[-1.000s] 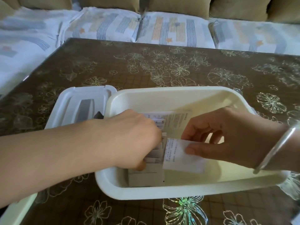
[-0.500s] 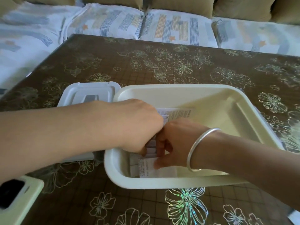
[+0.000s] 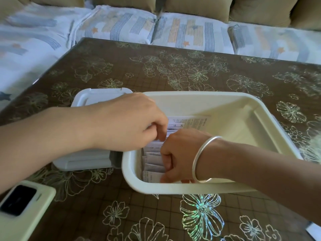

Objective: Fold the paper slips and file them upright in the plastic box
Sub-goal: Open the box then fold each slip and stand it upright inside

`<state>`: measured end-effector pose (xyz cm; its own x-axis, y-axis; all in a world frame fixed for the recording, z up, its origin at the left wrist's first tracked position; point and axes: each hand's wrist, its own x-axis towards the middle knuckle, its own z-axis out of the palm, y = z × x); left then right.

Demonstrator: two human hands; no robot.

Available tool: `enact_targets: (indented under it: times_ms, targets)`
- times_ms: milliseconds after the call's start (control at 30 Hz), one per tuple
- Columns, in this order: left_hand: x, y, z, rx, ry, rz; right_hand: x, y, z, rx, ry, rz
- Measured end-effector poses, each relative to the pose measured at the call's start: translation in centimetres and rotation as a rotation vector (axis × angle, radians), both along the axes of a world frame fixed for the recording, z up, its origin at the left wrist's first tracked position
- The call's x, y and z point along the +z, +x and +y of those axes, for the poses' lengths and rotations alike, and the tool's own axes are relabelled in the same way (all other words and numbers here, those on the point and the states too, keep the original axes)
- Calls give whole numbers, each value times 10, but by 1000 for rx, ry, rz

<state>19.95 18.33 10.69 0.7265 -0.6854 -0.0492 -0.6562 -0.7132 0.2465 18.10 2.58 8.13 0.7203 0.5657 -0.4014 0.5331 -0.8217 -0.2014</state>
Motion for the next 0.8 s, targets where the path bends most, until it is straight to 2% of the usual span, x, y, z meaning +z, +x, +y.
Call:
enact_targets:
  times_ms: [167, 233, 300, 367, 467, 600, 700, 800]
  targets:
    - [0, -4, -1, 33, -50, 24, 4, 2, -12, -41, -2, 135]
    - [3, -7, -2, 51, -54, 30, 10, 3, -20, -96, 44, 220]
    - [6, -12, -4, 67, -70, 17, 16, 4, -28, -174, 127, 222]
    - [8, -18, -5, 88, -105, 6, 21, 4, -37, -269, 261, 150]
    - [12, -34, -13, 89, -198, -1, 30, -11, -54, -358, 474, -70]
    - [10, -61, -40, 73, -372, -6, 38, -62, -86, -517, 859, -219]
    - [3, -78, -76, -61, -463, -228, 21, -108, -119, -632, 871, -318]
    - [-9, -96, -112, -174, -522, -406, -17, -149, -159, -790, 724, -497]
